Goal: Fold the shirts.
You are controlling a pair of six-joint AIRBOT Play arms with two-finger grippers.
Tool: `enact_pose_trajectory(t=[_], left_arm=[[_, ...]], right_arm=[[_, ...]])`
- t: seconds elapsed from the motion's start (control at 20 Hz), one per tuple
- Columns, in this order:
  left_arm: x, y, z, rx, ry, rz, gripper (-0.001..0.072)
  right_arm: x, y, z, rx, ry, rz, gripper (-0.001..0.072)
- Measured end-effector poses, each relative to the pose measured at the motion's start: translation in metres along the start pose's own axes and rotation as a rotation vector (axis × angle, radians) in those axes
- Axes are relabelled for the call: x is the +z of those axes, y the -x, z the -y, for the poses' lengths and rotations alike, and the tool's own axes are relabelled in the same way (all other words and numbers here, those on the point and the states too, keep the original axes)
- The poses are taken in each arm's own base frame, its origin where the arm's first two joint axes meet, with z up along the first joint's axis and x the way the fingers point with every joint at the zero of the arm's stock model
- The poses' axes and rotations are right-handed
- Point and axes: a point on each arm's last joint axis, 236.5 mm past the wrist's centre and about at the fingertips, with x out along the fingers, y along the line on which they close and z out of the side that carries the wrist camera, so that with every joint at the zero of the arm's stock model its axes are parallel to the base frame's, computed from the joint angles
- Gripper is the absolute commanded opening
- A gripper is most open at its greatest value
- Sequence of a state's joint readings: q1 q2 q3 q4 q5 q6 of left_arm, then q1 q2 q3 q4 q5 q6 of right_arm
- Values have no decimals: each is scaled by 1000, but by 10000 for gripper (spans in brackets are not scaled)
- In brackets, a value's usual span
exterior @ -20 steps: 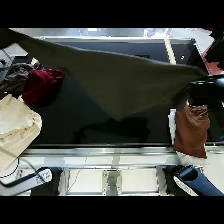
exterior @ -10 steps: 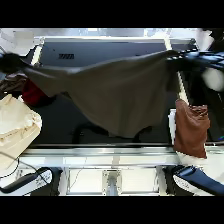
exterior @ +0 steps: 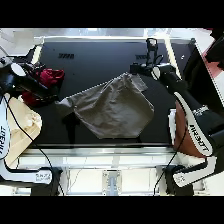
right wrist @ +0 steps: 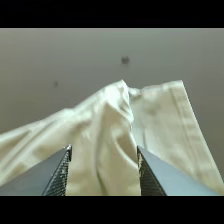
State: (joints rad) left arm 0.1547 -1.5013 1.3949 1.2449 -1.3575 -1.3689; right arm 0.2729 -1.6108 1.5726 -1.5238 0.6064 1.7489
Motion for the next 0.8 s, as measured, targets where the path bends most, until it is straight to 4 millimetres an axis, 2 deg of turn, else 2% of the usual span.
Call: enact_pose_trajectory(t=[0.05,0.15,0.25,0.35,0.45,0.55,0.65,0.8], left_arm=[[11,2,-3,-2,13,50,711],[31,17,-7,-5,36,164,715],[45,37,-17,7,58,260,715],[54,53,-26,16,83,327,715],[61,61,-37,26,106,371,714],[66,58,-43,22,128,386,714],[69,46,-46,-7,156,377,714],[74,18,-43,-89,217,342,713]], right_arm=[[12,13,1,-2,16,11,453],[42,55,6,-21,76,38,453],[63,109,14,-48,117,55,453],[65,161,23,-77,135,26,452],[39,202,30,-96,134,-73,452],[-9,227,29,-75,108,-211,451],[-68,236,21,-28,37,-346,452],[-159,229,-6,106,-126,-506,451]])
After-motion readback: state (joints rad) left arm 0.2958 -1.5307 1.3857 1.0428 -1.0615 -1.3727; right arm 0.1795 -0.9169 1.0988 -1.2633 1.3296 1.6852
